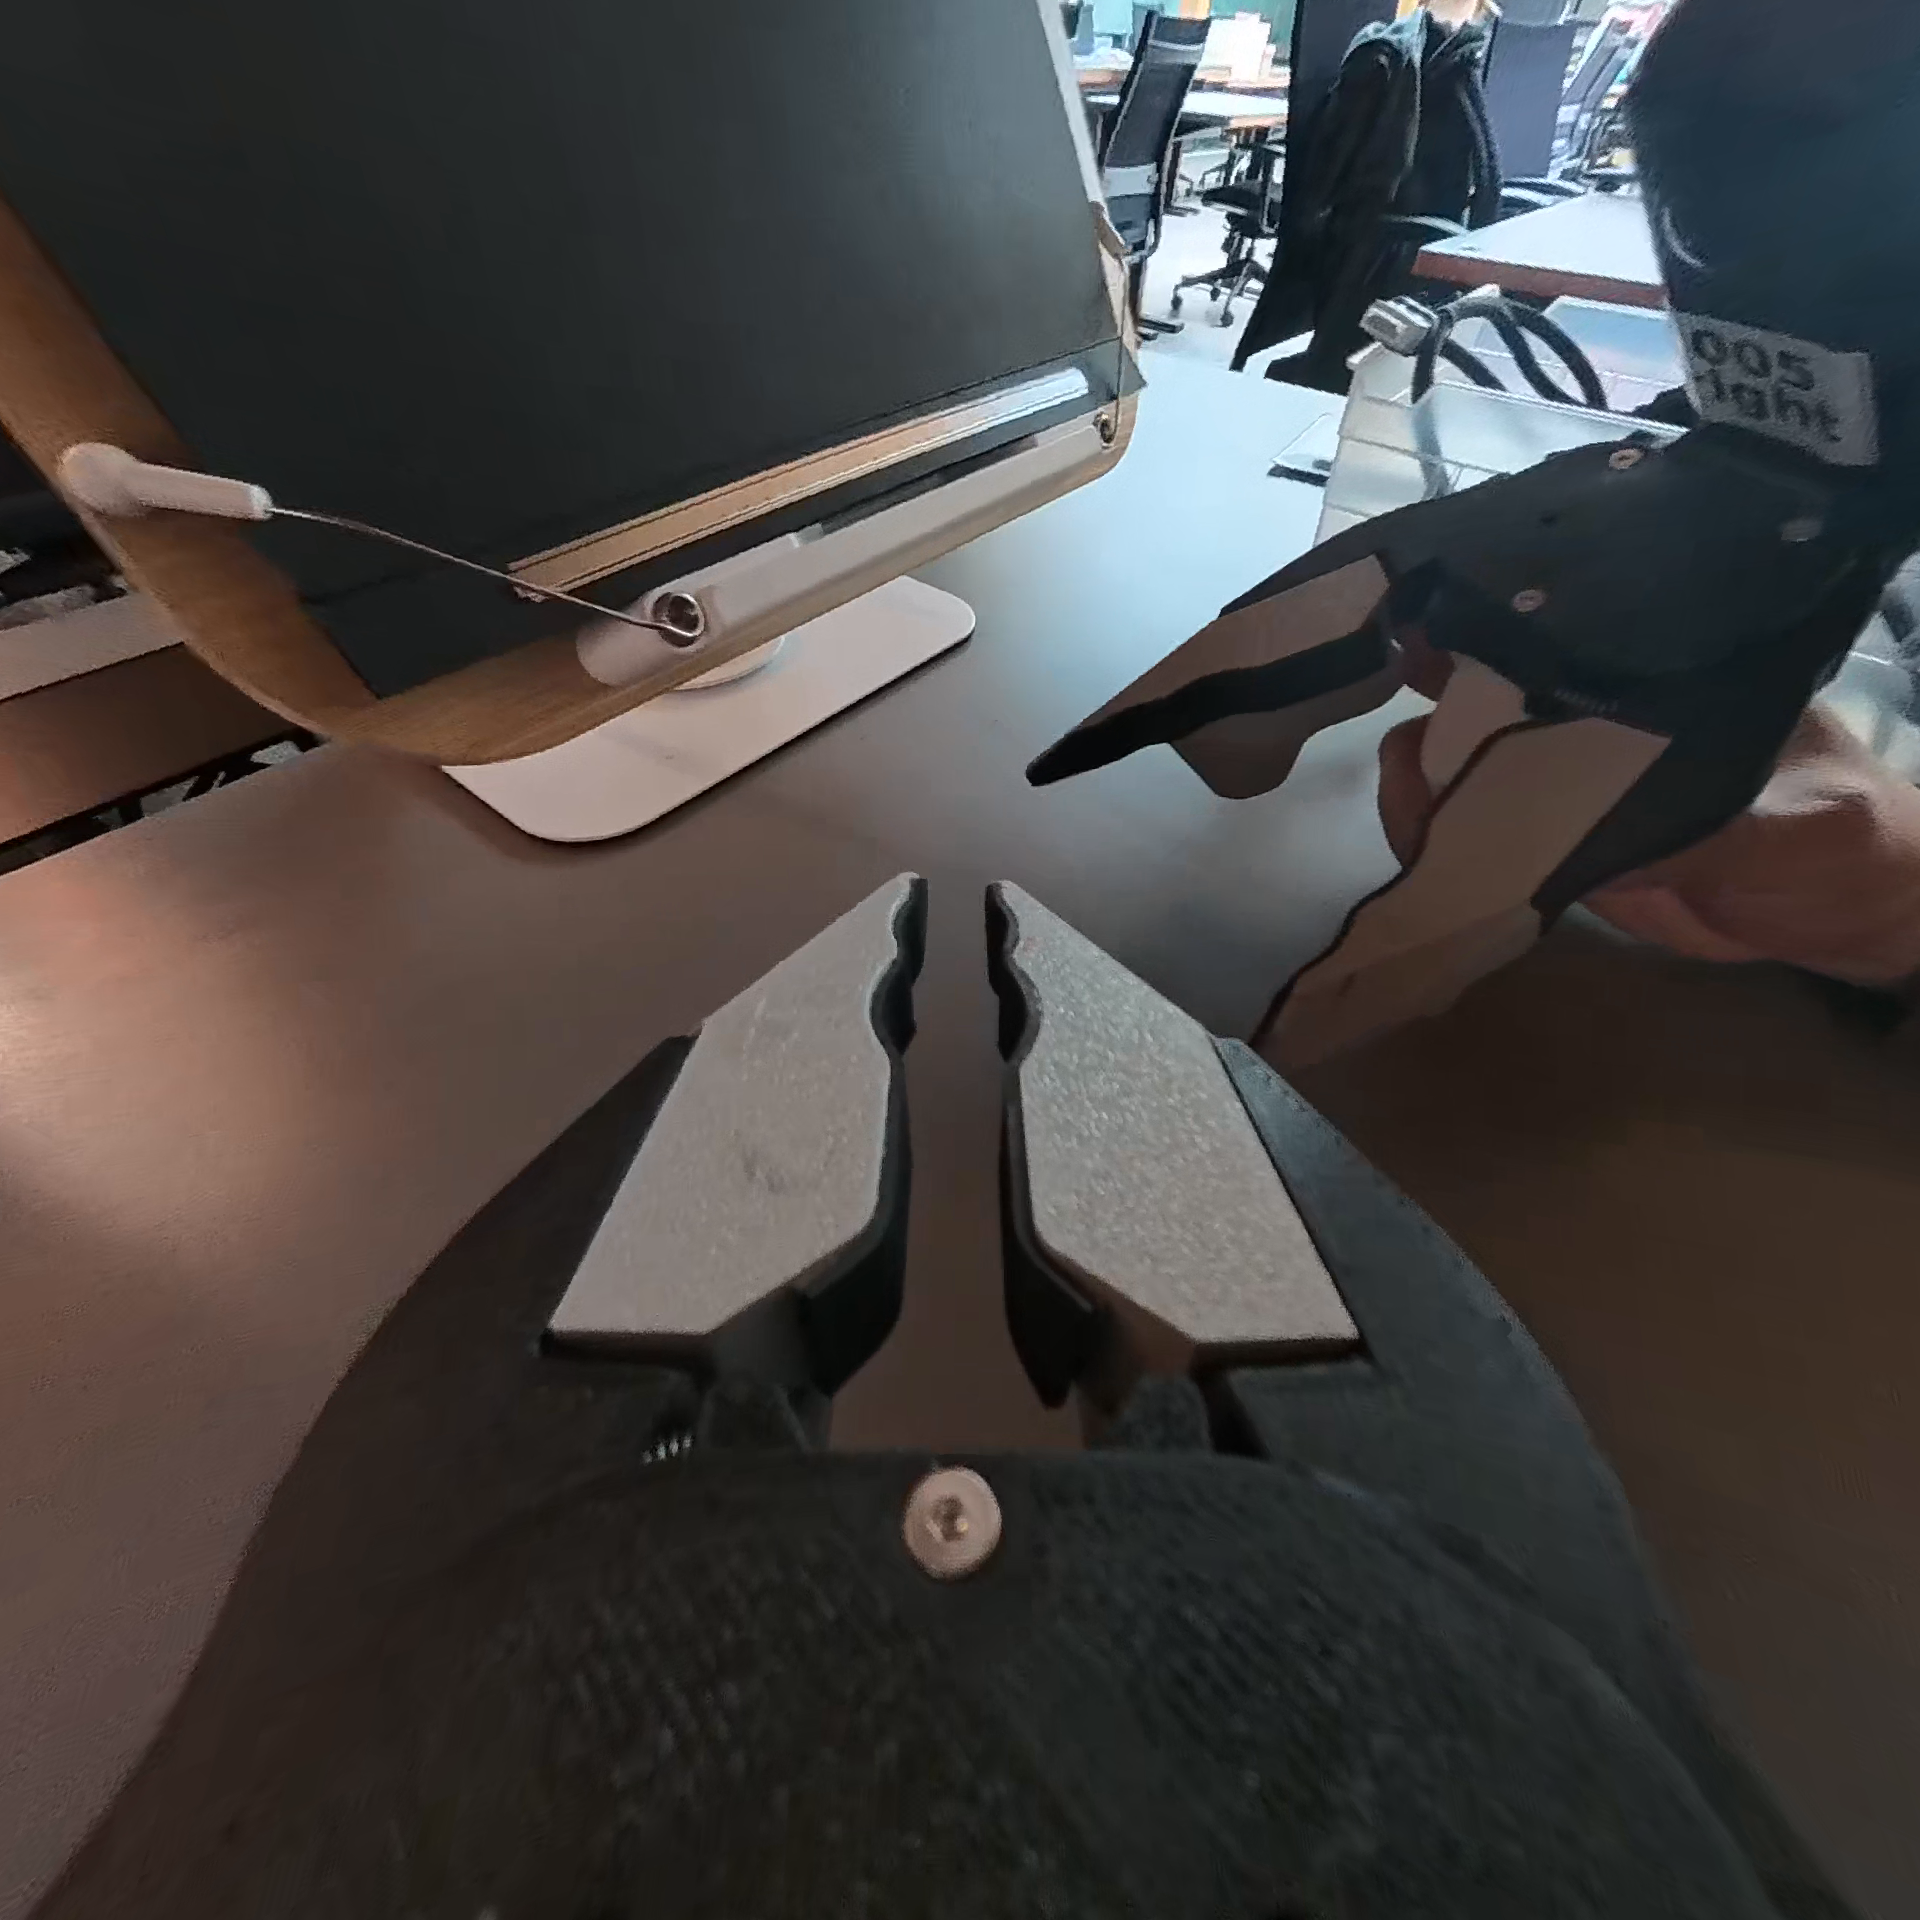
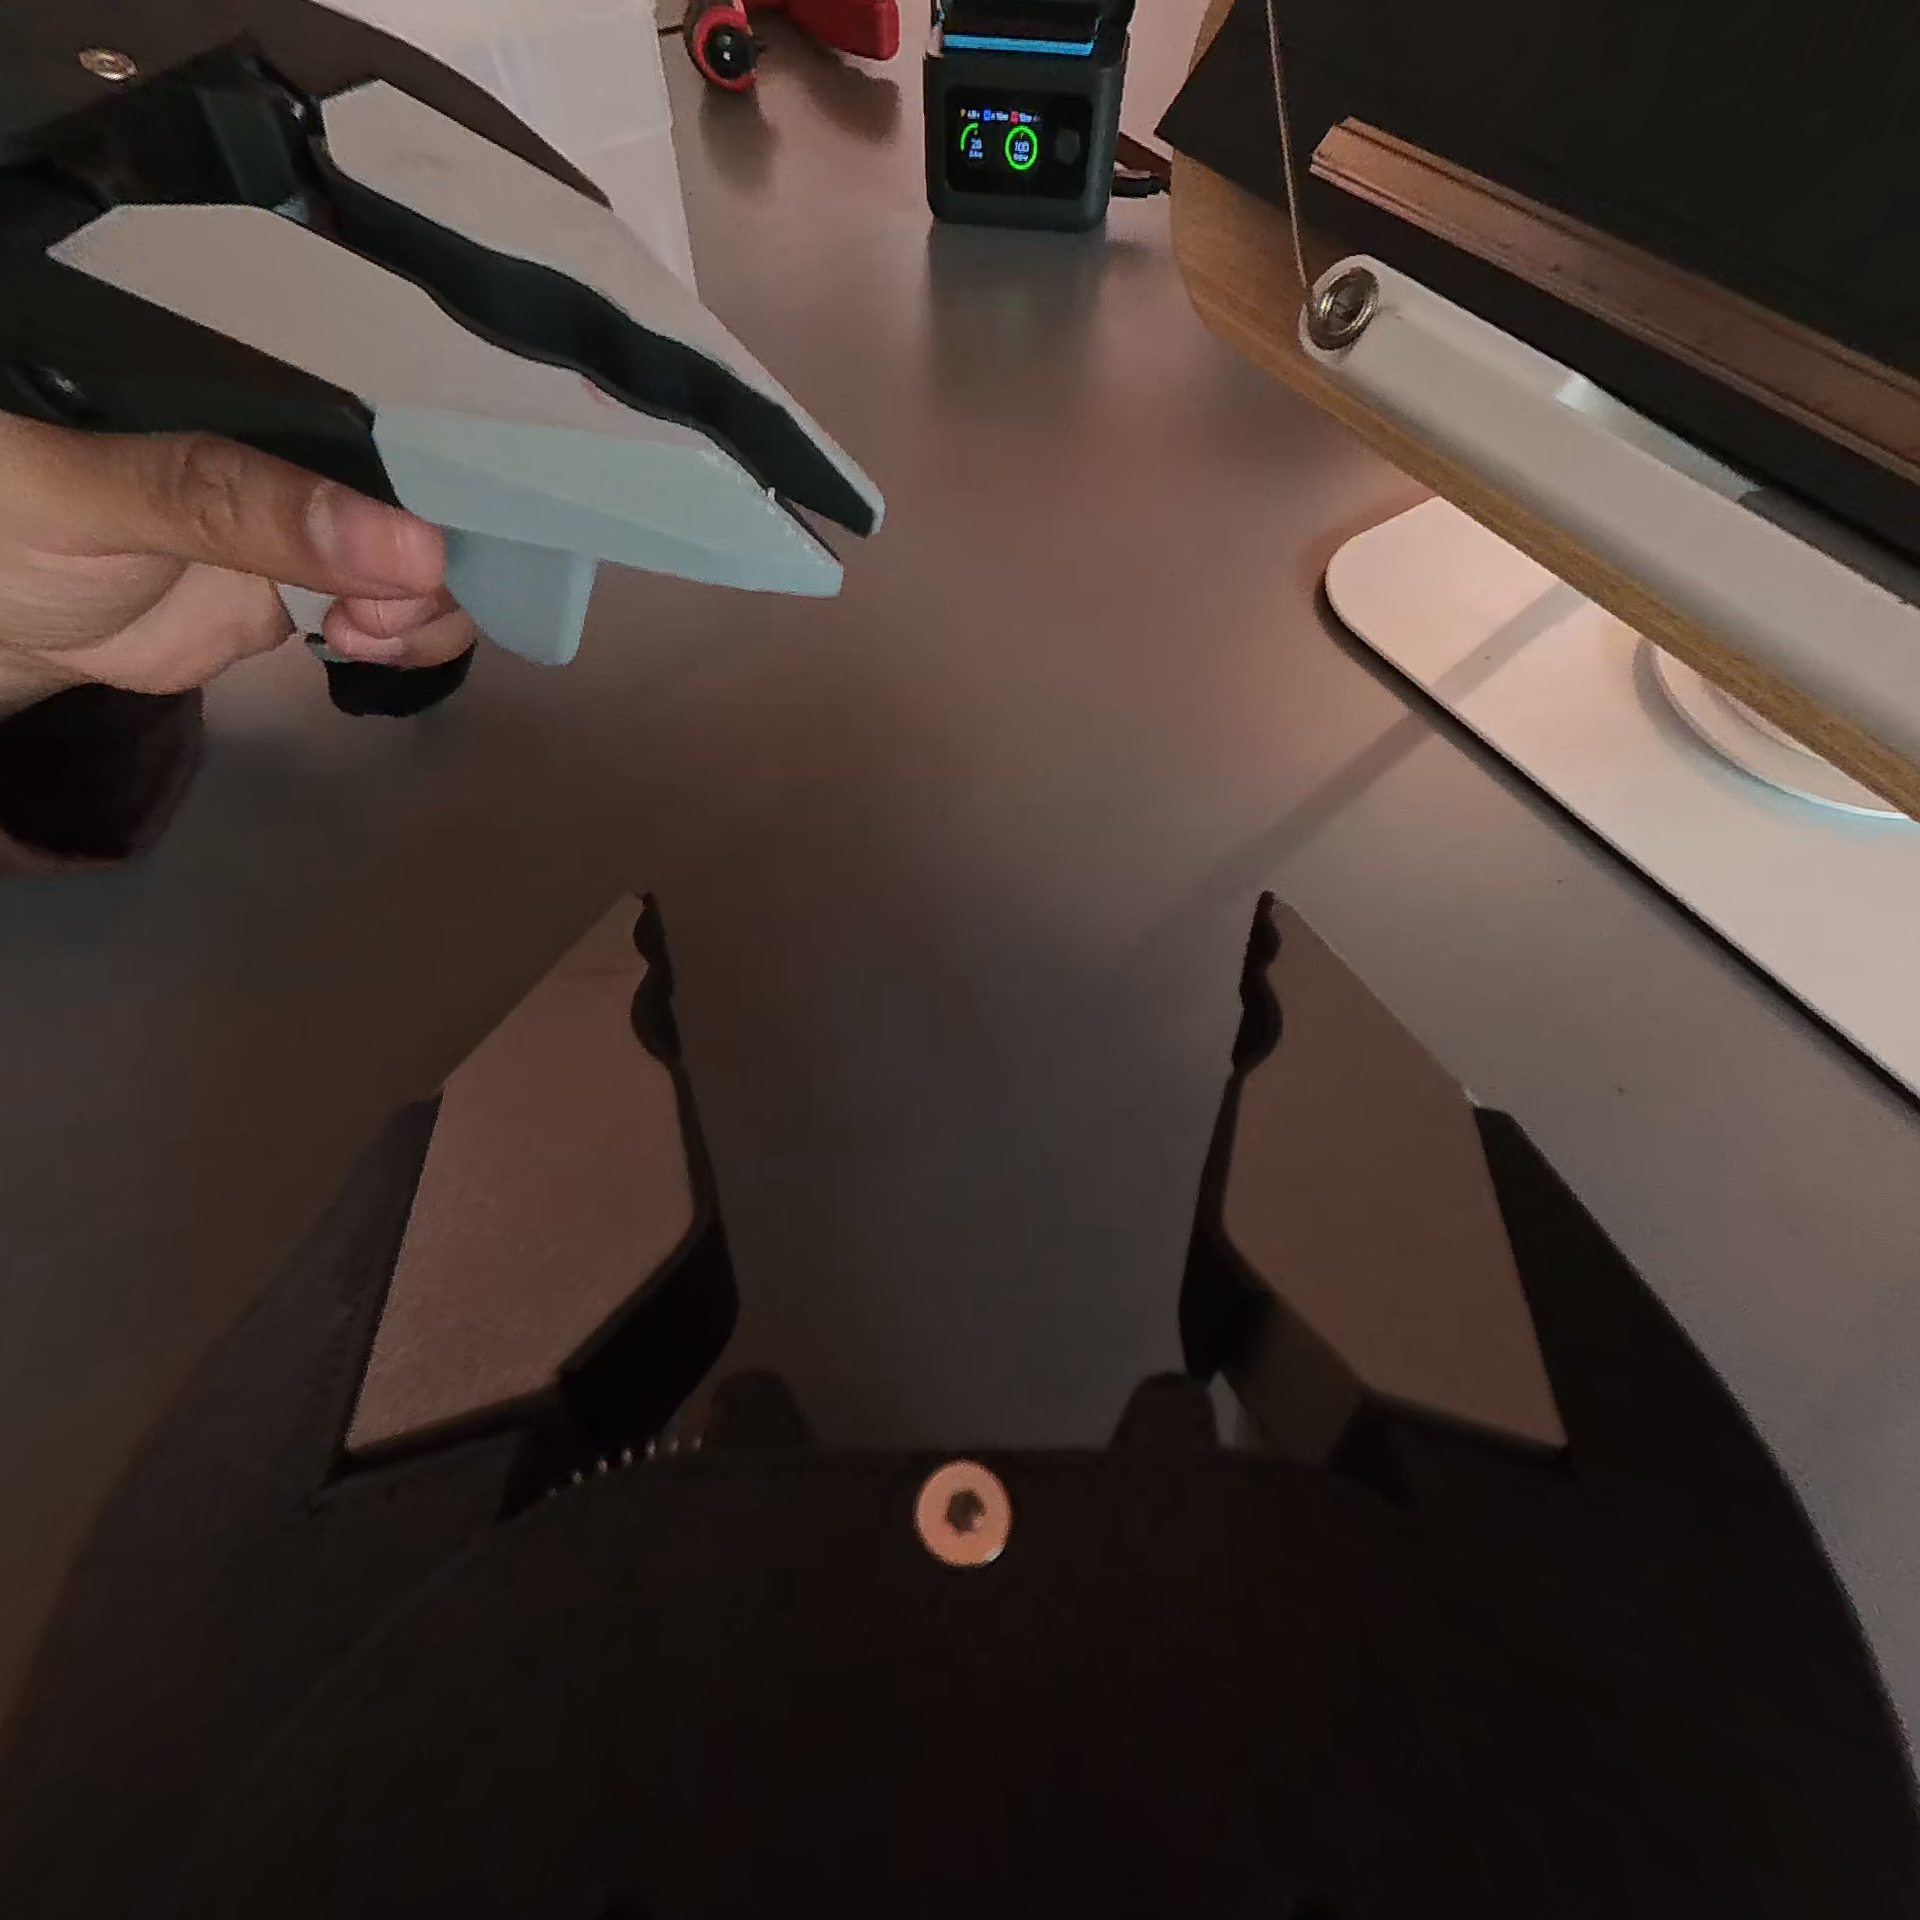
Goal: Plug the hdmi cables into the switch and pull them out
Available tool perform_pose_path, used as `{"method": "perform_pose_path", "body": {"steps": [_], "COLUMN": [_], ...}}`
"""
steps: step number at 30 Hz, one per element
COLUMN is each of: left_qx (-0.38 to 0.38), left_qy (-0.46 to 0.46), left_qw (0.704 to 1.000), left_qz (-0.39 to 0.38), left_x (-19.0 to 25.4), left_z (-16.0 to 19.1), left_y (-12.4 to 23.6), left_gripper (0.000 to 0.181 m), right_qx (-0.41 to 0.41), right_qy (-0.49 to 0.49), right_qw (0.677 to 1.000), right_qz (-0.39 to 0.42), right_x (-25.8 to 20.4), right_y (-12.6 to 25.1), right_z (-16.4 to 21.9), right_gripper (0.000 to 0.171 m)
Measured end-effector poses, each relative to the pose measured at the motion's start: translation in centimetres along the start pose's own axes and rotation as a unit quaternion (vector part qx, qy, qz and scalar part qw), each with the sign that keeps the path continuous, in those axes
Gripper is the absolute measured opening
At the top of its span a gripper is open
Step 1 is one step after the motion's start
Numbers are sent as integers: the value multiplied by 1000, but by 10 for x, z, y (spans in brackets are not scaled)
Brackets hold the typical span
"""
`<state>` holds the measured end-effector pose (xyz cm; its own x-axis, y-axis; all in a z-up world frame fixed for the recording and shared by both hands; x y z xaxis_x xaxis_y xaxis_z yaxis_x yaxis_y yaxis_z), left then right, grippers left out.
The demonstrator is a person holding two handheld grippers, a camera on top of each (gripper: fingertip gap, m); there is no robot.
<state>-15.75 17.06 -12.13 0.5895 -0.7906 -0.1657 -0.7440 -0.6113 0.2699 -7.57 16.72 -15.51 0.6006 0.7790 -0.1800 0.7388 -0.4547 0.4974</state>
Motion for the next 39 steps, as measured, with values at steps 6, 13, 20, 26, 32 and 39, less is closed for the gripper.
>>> {"method": "perform_pose_path", "body": {"steps": [6, 13, 20, 26, 32, 39], "left_qx": [-27, -39, -44, -38, -33, -124], "left_qy": [-20, -28, -32, -37, -57, -86], "left_qw": [999, 999, 999, 998, 996, 979], "left_qz": [13, 16, 7, -42, -53, -134], "left_x": [13, 17, 19, 43, 103, 103], "left_z": [7, 8, 9, 7, 11, 32], "left_y": [-8, -11, -11, 12, 73, 210], "left_gripper": [10, 16, 20, 27, 45, 71], "right_qx": [30, 82, 71, 119, 114, 120], "right_qy": [-16, -2, 11, -11, -6, -42], "right_qw": [999, 997, 995, 986, 984, 977], "right_qz": [-20, 14, 69, 121, 134, 172], "right_x": [-4, 13, 17, -2, -47, -93], "right_y": [6, 22, 29, 67, 100, 204], "right_z": [-5, -16, -8, 4, 38, 90], "right_gripper": [100, 96, 98, 91, 87, 83]}}
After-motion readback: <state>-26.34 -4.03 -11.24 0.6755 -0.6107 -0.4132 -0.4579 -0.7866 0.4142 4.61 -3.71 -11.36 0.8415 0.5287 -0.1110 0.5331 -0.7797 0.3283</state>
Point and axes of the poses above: each gripper's, where its closed fingertips meet, y back along the fingers, z out of its underside, x = y × z across the jaws, the point moved 3 cm from there along y, back along the fingers, and after that the axes turned 12 degrees about -y, right-handed, at the moved point
